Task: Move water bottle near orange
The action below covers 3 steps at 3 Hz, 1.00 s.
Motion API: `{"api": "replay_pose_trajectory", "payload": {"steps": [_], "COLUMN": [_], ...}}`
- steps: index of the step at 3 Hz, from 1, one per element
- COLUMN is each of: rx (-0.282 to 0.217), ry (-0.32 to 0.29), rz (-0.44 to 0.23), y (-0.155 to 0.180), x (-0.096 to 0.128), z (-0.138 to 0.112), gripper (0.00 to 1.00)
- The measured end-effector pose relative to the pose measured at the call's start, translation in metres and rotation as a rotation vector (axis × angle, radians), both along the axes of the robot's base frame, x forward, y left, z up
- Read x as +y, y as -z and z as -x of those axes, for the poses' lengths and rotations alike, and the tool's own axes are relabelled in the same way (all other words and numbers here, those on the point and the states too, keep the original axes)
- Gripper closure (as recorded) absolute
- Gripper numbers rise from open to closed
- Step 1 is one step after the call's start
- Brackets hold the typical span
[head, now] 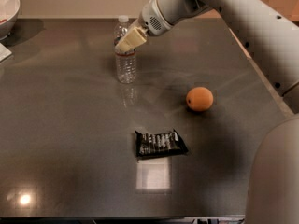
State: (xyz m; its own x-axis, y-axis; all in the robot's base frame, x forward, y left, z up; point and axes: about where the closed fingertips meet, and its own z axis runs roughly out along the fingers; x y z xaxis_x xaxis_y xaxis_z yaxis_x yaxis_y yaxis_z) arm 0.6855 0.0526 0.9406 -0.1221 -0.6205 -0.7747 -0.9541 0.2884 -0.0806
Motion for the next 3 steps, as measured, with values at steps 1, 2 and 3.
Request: {"api": "replay_pose_trajectory", "payload": {"steps": [1,2,3], "rx": [-0.003,-0.015,-0.025], "ry": [-0.011,-0.004,0.032], "rz": [-0.005,-0.009,0.019], "y": [-0.005,-0.015,-0.022], "x": [-0.006,-0.02,-0.047], "z": [0.01,0.026,0.044], "gripper": [0.64,0.87,1.0]}}
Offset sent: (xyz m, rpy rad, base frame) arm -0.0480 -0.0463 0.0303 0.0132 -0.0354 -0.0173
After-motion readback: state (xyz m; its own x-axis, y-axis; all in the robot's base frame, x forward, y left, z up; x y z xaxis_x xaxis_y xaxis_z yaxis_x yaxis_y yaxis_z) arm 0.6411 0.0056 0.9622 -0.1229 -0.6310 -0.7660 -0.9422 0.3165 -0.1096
